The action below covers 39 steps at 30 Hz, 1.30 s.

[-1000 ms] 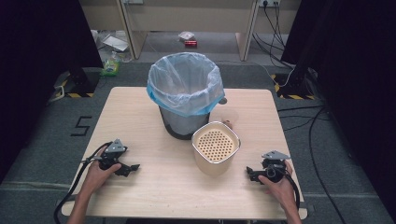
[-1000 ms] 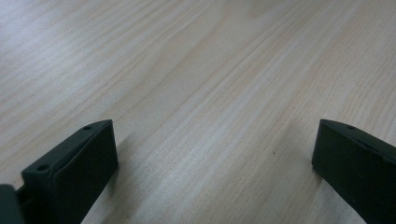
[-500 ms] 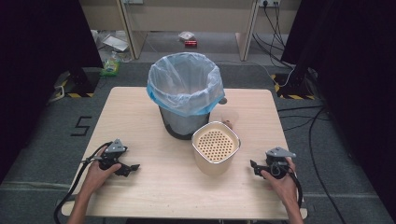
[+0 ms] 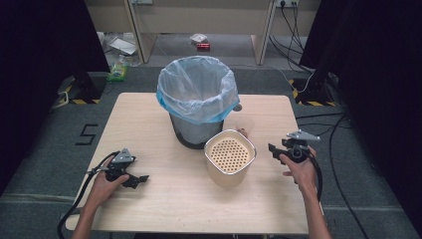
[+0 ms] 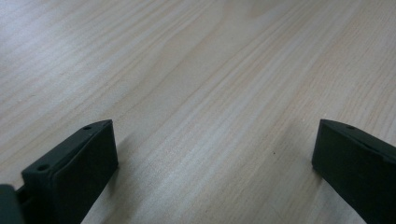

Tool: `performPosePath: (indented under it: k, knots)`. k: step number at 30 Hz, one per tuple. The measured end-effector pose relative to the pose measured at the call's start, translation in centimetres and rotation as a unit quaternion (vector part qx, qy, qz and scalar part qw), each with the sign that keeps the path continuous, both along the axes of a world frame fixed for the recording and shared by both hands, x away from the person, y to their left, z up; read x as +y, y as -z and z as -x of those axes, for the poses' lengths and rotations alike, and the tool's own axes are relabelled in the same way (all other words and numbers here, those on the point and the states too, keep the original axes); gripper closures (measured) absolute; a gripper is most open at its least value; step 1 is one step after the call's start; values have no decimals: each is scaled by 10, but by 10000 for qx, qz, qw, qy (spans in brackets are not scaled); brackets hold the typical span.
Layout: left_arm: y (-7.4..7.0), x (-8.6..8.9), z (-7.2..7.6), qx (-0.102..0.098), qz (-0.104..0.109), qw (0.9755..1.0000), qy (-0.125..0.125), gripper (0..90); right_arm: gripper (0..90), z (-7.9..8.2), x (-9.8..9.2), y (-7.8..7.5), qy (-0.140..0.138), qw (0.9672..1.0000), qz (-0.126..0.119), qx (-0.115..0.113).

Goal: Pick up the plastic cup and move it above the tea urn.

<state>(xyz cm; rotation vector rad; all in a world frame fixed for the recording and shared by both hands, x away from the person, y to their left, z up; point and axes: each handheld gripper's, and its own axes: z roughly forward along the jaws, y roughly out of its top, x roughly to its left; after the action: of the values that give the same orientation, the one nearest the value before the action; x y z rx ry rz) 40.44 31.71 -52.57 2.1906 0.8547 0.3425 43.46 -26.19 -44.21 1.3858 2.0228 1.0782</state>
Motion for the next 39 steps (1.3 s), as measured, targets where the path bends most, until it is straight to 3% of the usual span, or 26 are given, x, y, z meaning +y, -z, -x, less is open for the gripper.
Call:
performPosePath:
  k: [4, 7, 8, 17, 21, 30, 39]
  knots:
    - [0, 0, 0, 1, -1, 10000, 1, 0, 460, -19, 10, -17, -93, 9999, -124, -20]
    - [0, 0, 0, 2, -2, 10000, 2, 0, 482, -27, 17, -22, -142, 9999, -49, -28]
    - [0, 0, 0, 2, -3, 10000, 2, 0, 510, -37, 24, -25, -217, 9998, -10, -12]
    - [0, 0, 0, 1, -3, 10000, 3, 0, 613, -66, 39, -26, -265, 9992, -282, 120]
    - [0, 0, 0, 2, -2, 10000, 2, 0, 638, -73, 47, -26, -323, 9993, -133, 161]
    - [0, 0, 0, 3, -2, 10000, 1, 0, 639, -96, 67, -19, -366, 9973, 238, 584]
    - [0, 0, 0, 3, -2, 10000, 2, 0, 728, -103, 71, -7, -460, 9944, 421, 853]
